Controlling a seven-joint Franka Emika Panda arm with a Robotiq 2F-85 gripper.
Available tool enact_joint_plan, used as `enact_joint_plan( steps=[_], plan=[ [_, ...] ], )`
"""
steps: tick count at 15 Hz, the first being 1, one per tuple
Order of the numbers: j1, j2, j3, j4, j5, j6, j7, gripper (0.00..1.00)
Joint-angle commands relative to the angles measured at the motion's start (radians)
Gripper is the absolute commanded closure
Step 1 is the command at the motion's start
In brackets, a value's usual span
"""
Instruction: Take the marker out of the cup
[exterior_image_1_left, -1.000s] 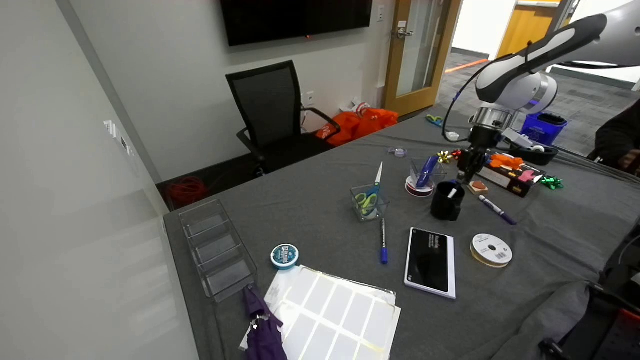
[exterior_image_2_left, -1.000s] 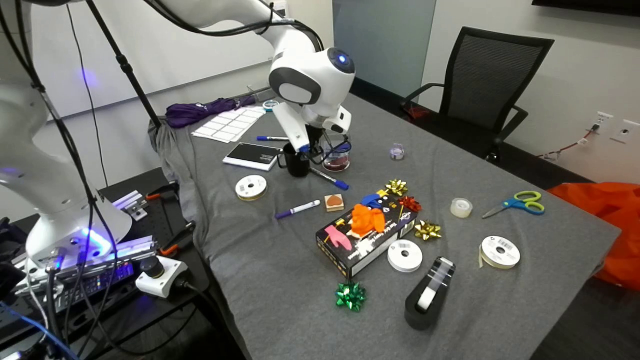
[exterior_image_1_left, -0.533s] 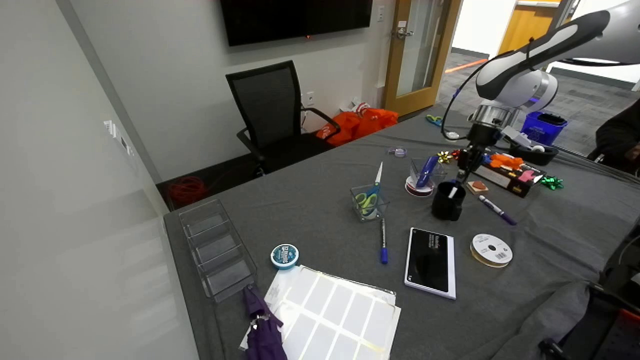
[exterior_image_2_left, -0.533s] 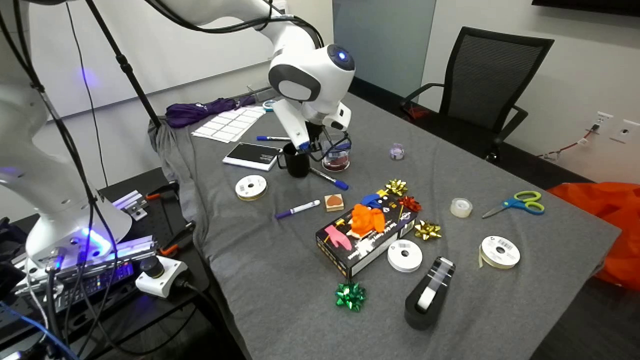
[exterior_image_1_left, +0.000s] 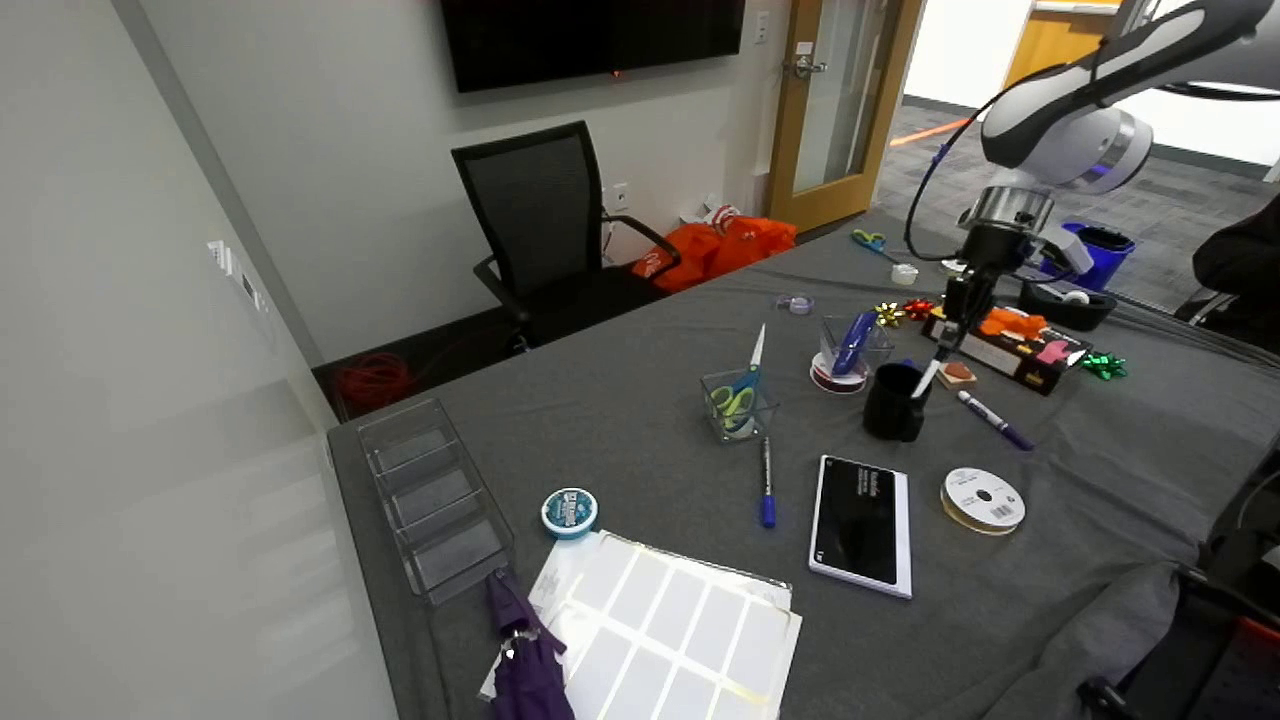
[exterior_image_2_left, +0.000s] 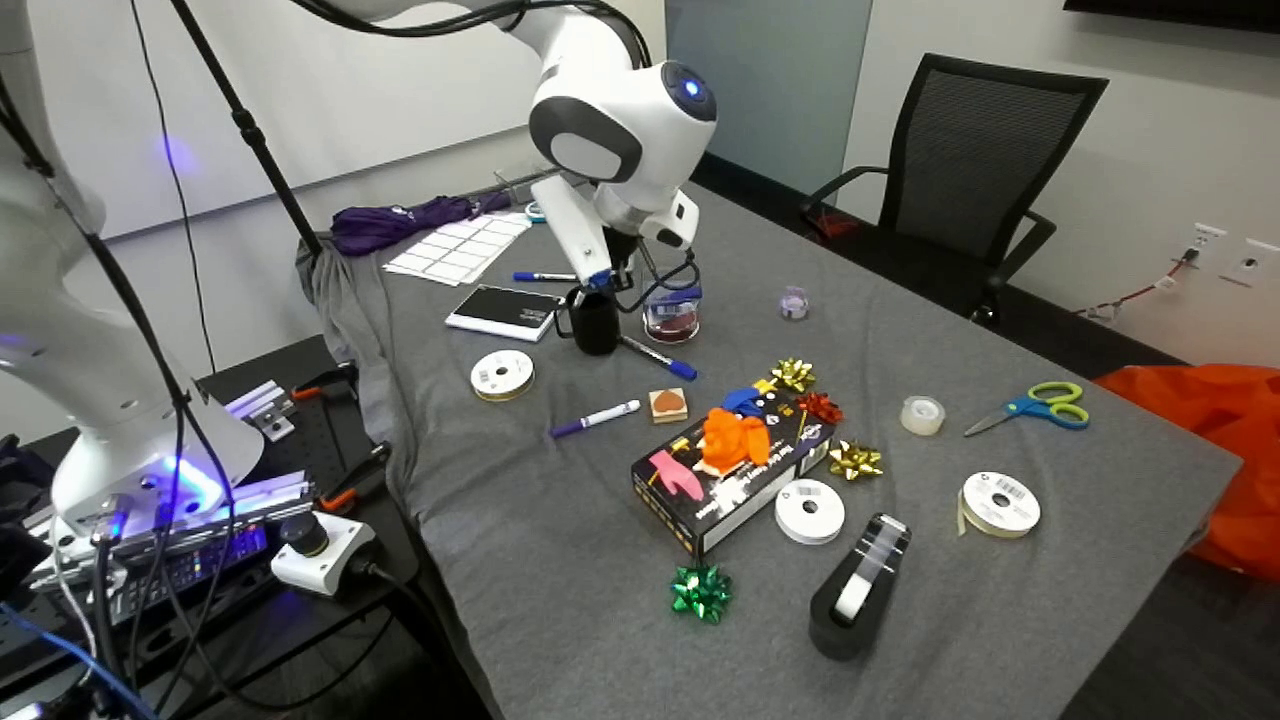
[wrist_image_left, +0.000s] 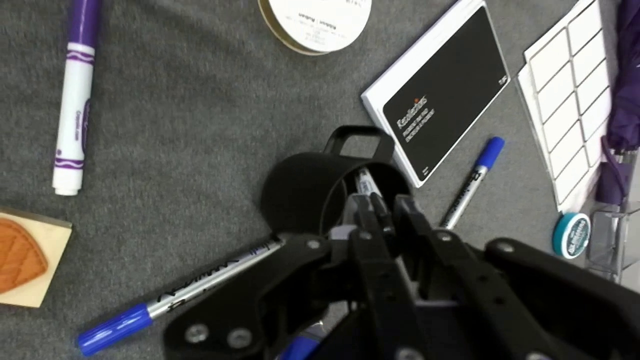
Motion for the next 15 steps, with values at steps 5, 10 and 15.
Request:
enact_joint_plan(
  steps=[5, 10, 15],
  plan=[
    [-0.017, -0.169, -0.038, 0.003, 0.032, -0.265, 0.002, 0.96],
    [-0.007, -0.223, -0.077, 0.005, 0.076, -0.309, -0.002, 0.96],
    [0.030, -0.227, -0.075, 0.013, 0.262, -0.141, 0.047, 0.96]
  ],
)
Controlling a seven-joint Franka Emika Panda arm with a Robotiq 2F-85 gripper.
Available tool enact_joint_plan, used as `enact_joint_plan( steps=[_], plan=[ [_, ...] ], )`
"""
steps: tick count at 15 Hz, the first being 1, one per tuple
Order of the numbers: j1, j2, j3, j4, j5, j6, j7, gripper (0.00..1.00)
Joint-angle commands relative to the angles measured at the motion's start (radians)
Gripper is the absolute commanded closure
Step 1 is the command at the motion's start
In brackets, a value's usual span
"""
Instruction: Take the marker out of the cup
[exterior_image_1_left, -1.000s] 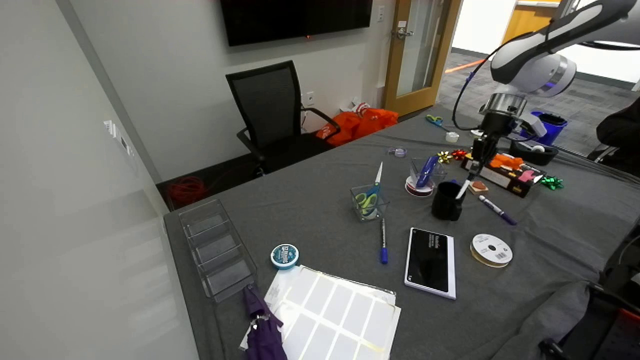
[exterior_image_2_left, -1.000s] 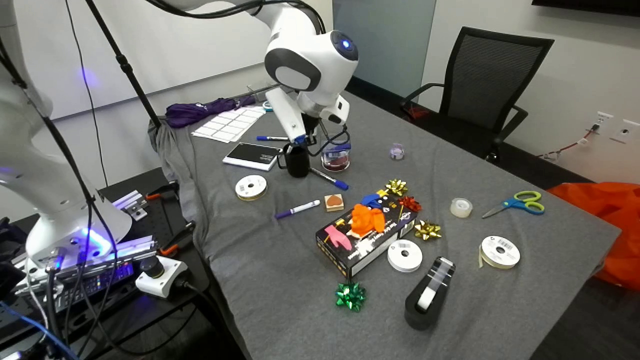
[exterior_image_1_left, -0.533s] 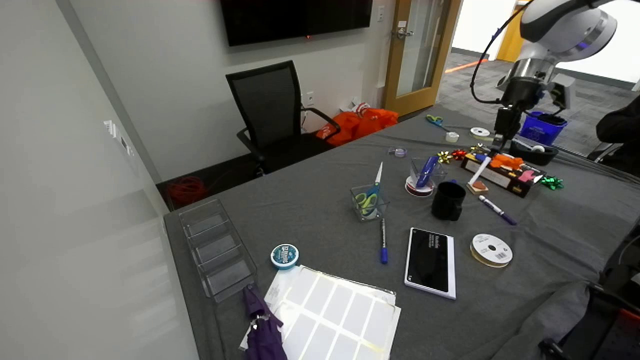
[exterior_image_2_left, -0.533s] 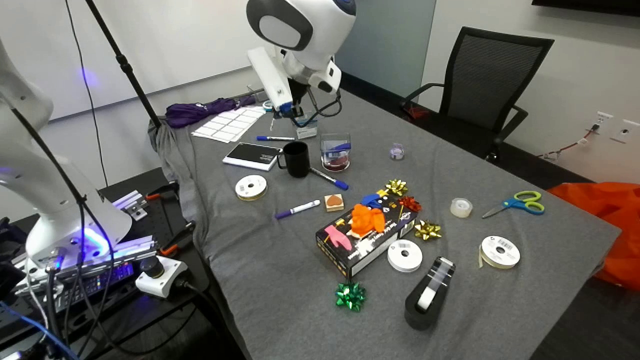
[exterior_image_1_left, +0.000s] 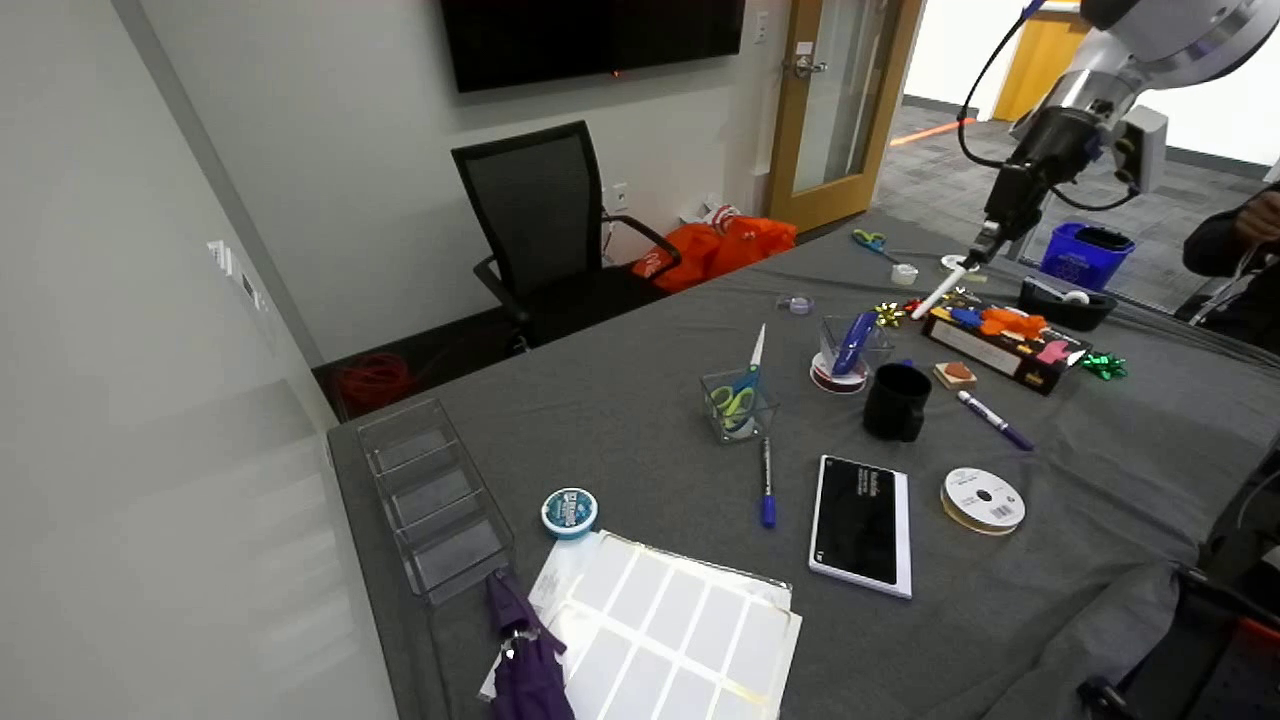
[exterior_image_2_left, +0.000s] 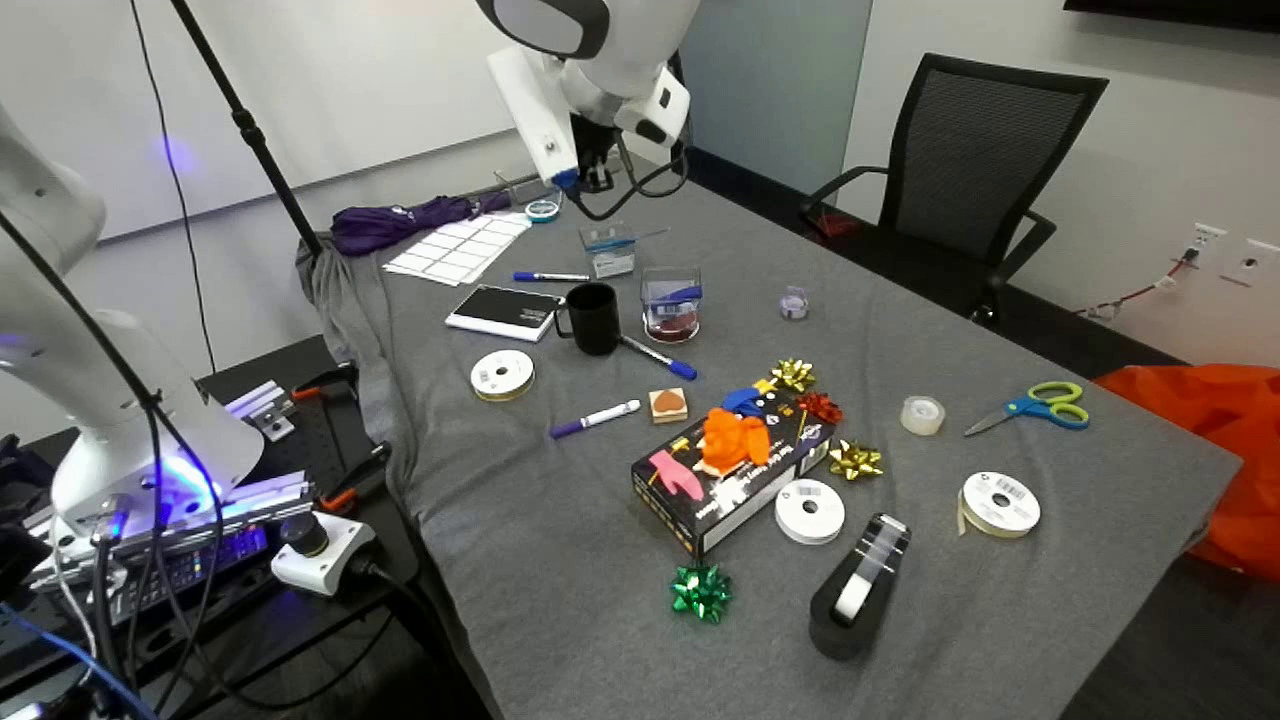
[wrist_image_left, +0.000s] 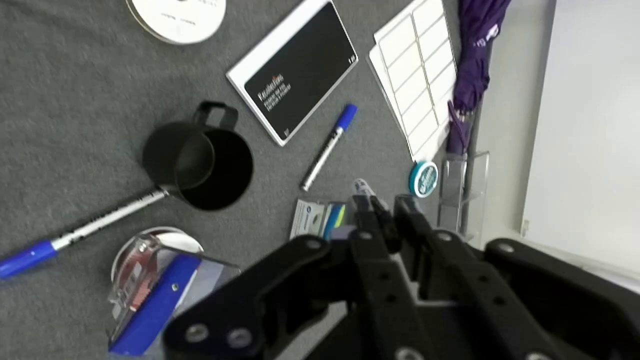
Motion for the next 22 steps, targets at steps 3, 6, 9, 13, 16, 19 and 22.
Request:
enact_joint_plan(
  steps=[3, 6, 9, 13, 16, 19, 22],
  plan=[
    [0.083, 0.012, 0.005, 0.006, 0.180, 0.273, 0.100, 0.96],
    [0.138, 0.052, 0.012, 0.020, 0.186, 0.480, 0.165, 0.96],
    [0.176, 0.106, 0.008, 0.024, 0.104, 0.662, 0.239, 0.96],
    [0.187, 0.195, 0.035, 0.060, 0.075, 0.828, 0.345, 0.96],
    [0.194, 0.272, 0.048, 0.118, 0.034, 0.917, 0.449, 0.96],
    [0.198, 0.336, 0.057, 0.176, -0.021, 0.985, 0.557, 0.96],
    [0.203, 0.394, 0.055, 0.221, -0.092, 1.044, 0.648, 0.96]
  ],
)
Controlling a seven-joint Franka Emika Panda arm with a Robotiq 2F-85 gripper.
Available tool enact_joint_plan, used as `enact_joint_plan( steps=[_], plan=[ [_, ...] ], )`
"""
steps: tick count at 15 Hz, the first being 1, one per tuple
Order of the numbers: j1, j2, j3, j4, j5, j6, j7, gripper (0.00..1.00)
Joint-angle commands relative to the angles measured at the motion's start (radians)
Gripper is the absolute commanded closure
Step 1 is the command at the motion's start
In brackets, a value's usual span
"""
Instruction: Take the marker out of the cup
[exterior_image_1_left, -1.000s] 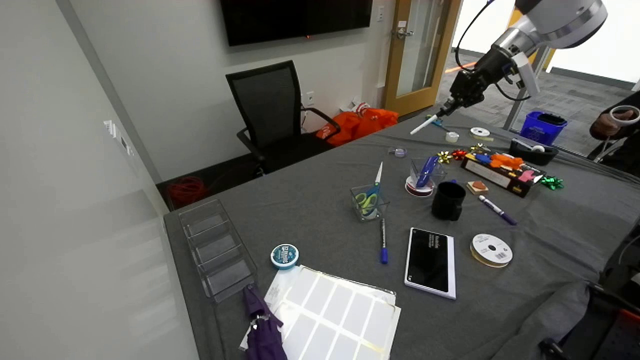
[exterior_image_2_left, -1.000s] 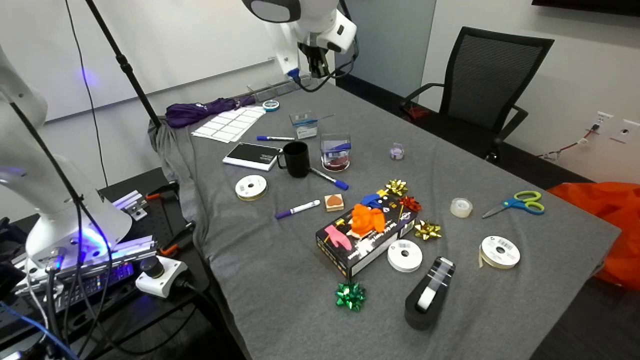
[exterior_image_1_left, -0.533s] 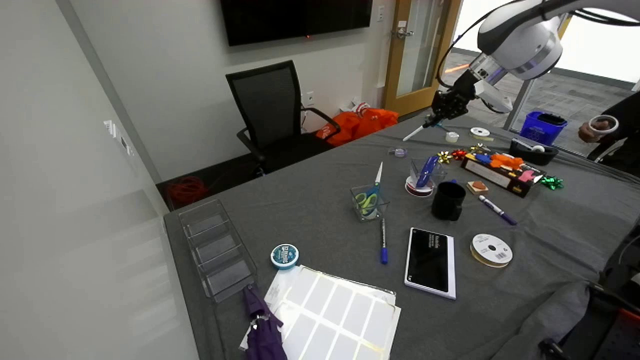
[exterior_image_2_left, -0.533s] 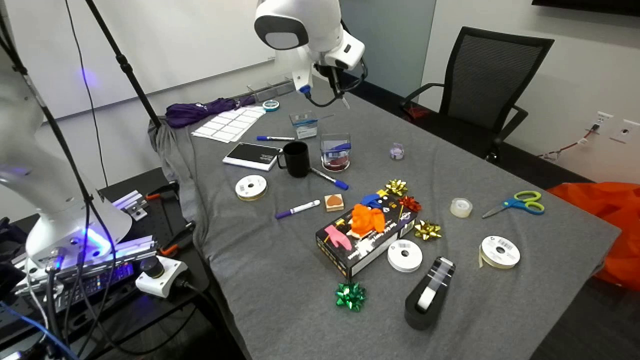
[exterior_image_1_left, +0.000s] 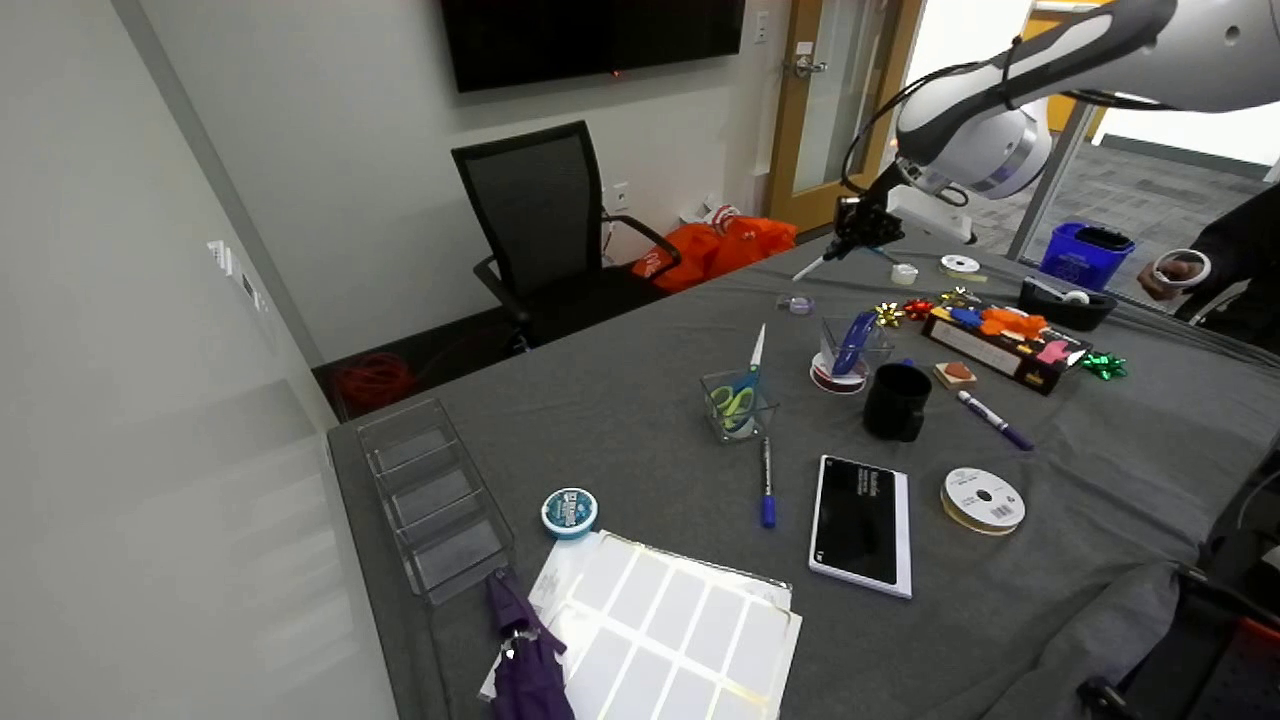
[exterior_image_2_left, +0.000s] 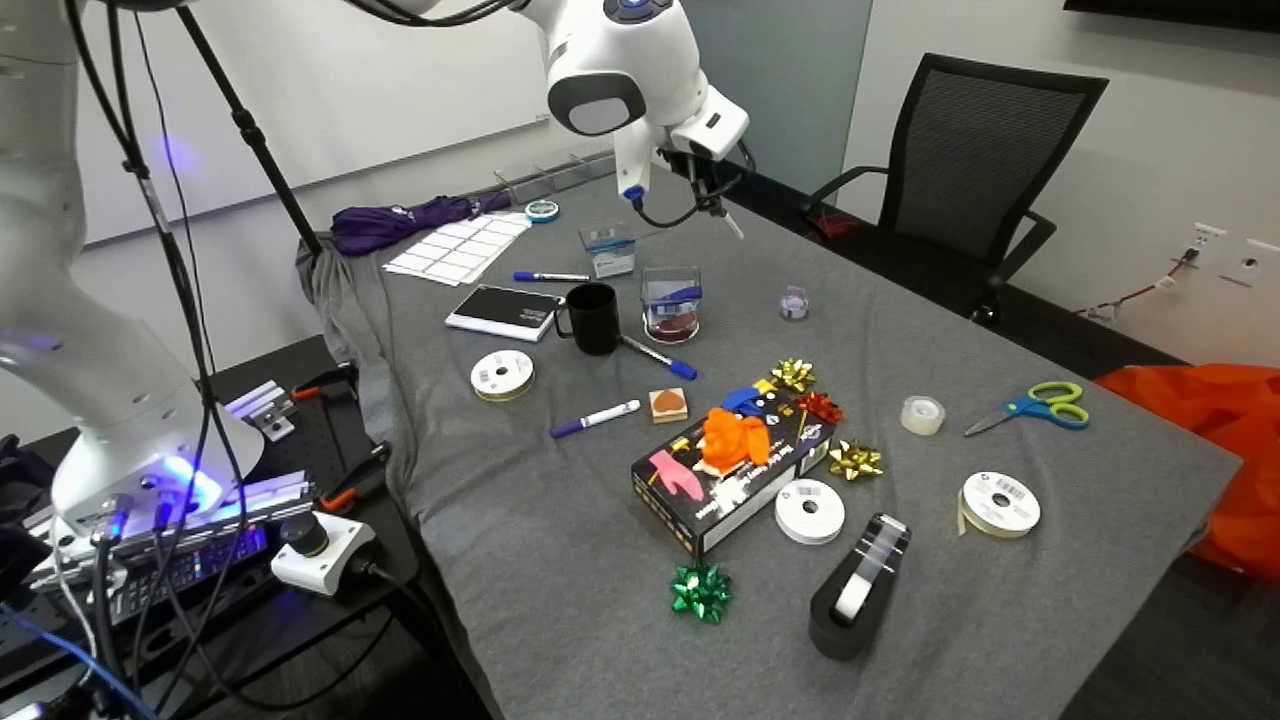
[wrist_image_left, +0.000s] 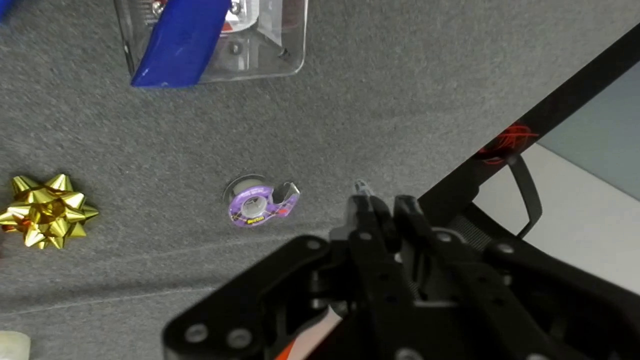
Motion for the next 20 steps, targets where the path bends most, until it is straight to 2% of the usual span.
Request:
enact_joint_plan(
  steps=[1, 2, 3, 5, 12, 13, 15, 20],
  plan=[
    [-0.001, 0.084, 0.005, 0.078, -0.081, 0.066, 0.107, 0.96],
    [0.000, 0.099, 0.004, 0.090, -0.106, 0.080, 0.137, 0.96],
    [-0.001, 0.111, 0.005, 0.099, -0.128, 0.088, 0.165, 0.59],
    [-0.002, 0.127, 0.004, 0.114, -0.166, 0.092, 0.211, 0.53],
    [-0.024, 0.091, 0.021, 0.099, -0.213, 0.037, 0.241, 0.05],
    [-0.032, 0.075, 0.027, 0.089, -0.212, 0.016, 0.229, 0.01],
    [-0.047, 0.041, 0.035, 0.072, -0.217, -0.051, 0.202, 0.00],
    [-0.048, -0.055, -0.017, 0.061, -0.317, -0.351, 0.197, 0.00]
  ],
)
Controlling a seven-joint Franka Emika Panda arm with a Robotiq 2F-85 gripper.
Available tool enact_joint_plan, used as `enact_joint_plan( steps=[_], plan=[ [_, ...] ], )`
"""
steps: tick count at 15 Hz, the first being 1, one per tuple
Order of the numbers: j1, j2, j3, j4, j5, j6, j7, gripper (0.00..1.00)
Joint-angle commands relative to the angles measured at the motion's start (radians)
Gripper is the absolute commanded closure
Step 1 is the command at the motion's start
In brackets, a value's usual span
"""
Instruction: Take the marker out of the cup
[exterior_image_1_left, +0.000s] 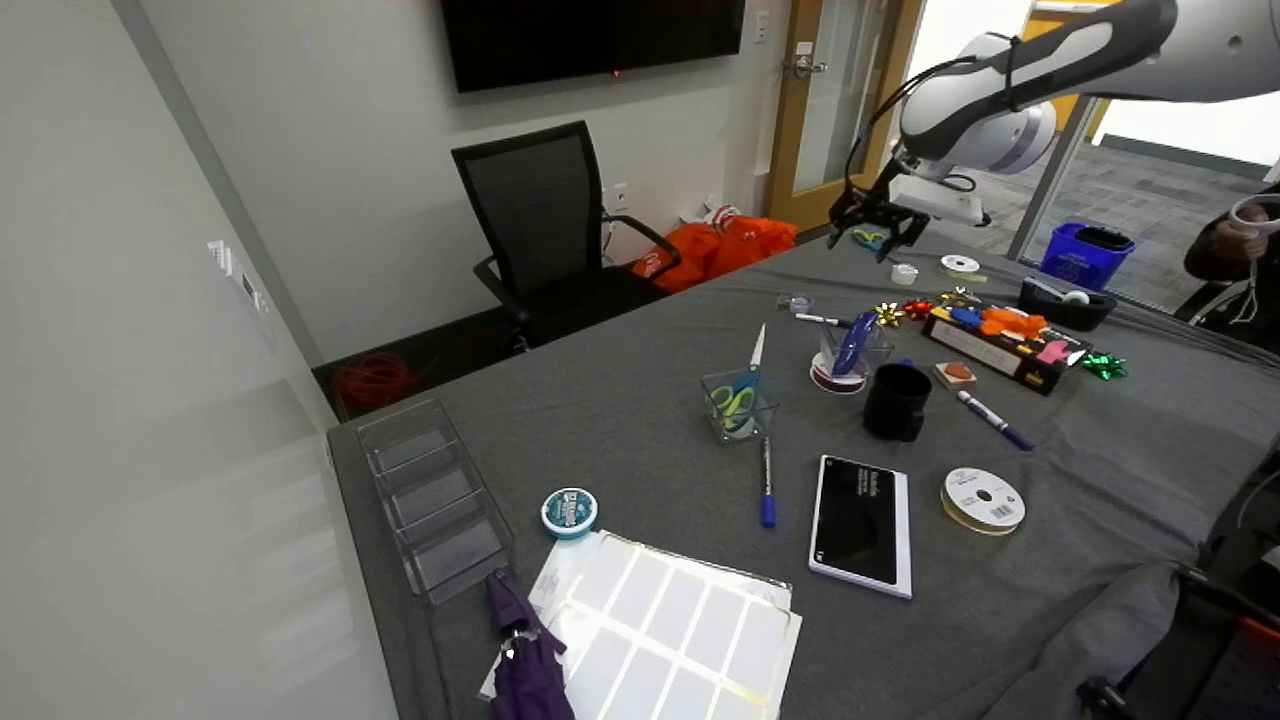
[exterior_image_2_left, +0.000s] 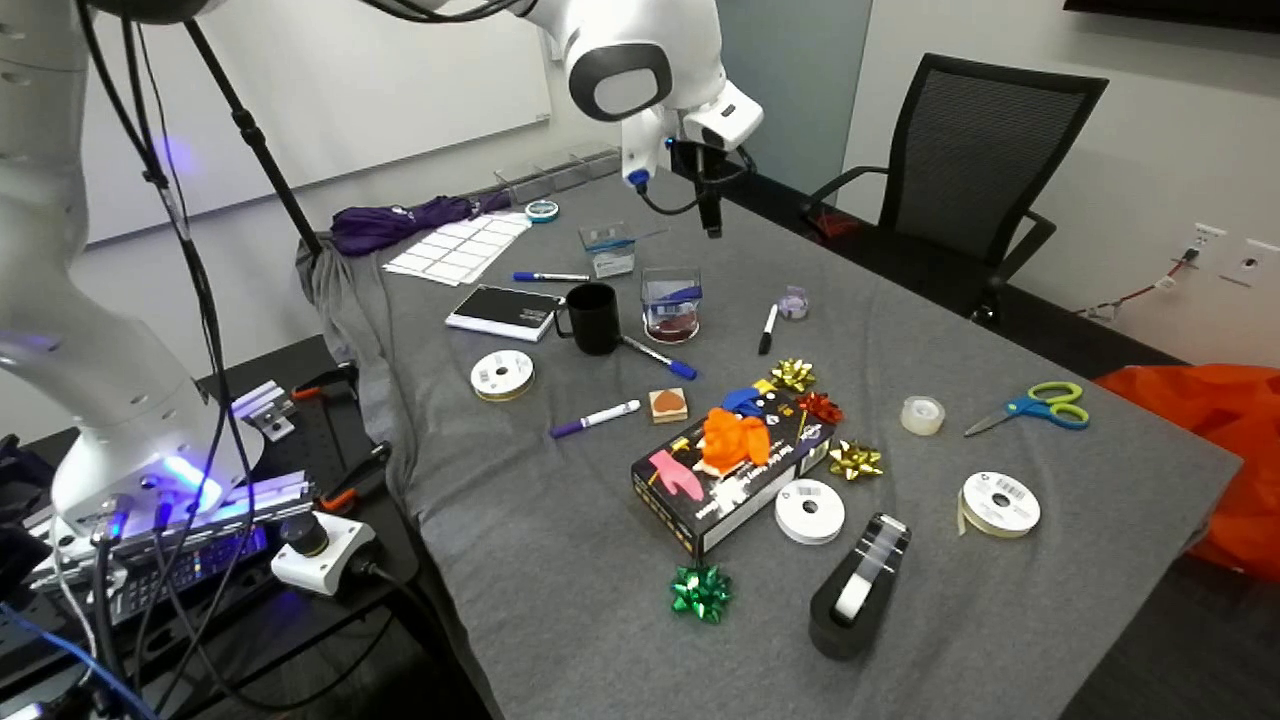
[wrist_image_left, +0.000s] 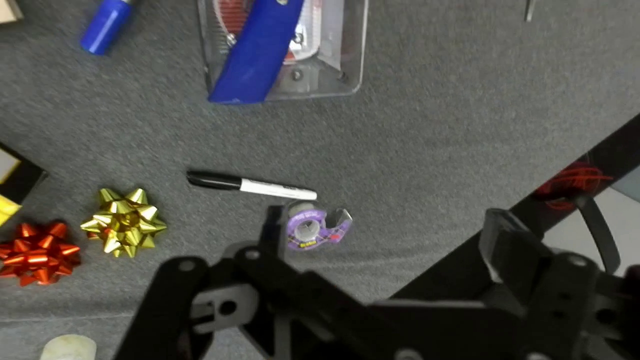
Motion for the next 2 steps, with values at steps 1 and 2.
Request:
enact_joint_plan(
  steps=[1, 2],
  plan=[
    [-0.011, -0.099, -0.024, -0.046, -0.073, -0.171, -0.020, 0.00],
    [-0.012, -0.117, -0.030, -0.049, -0.087, -0.202, -0.025, 0.00]
  ],
)
